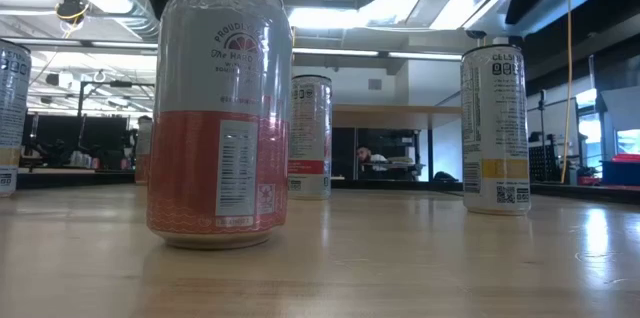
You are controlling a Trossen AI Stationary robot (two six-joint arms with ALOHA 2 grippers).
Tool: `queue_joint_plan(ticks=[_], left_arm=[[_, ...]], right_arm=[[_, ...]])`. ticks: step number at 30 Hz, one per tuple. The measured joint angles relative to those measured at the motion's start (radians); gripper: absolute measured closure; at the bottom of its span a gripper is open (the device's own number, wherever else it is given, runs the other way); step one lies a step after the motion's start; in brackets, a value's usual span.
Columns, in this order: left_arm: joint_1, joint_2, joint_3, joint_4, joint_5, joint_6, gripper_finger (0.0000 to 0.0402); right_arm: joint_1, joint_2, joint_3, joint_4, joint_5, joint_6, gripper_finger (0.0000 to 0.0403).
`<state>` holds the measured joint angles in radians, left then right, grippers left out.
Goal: Place canned beverage on shelf
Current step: Put the right white and yellow soda can on the shelf
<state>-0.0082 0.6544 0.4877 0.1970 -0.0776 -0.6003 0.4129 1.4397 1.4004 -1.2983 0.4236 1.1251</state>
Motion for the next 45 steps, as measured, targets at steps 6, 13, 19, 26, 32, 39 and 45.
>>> queue_joint_plan(ticks=[6,13,19,26,32,39,45], left_arm=[[0.0,0.0,0.0,0.0,-0.018,-0.002,0.0245],[0.0,0.0,0.0,0.0,-0.018,-0.027,0.0245],[0.0,0.0,0.0,0.0,-0.018,-0.027,0.0245],[0.0,0.0,0.0,0.001,-0.018,-0.029,0.0245],[0.0,0.0,0.001,0.061,-0.018,-0.027,0.0245],[0.0,0.0,0.001,0.061,0.014,-0.027,0.0245],[0.0,0.0,0.001,0.06,0.019,-0.026,0.0245]], right_arm=[[-0.001,0.005,-0.116,0.161,0.019,0.112,0.0016],[-0.001,0.005,-0.211,0.246,0.039,0.17,0.0016],[-0.001,0.005,-0.274,0.302,0.03,0.165,0.0016],[-0.001,0.005,-0.34,0.396,0.038,0.108,0.0086],[-0.001,0.005,-0.349,0.422,0.065,-0.075,0.0182],[-0.001,0.005,-0.321,0.548,-0.145,-0.586,0.0182],[0.0,0.005,-0.318,0.742,-0.29,-0.833,0.0182]])
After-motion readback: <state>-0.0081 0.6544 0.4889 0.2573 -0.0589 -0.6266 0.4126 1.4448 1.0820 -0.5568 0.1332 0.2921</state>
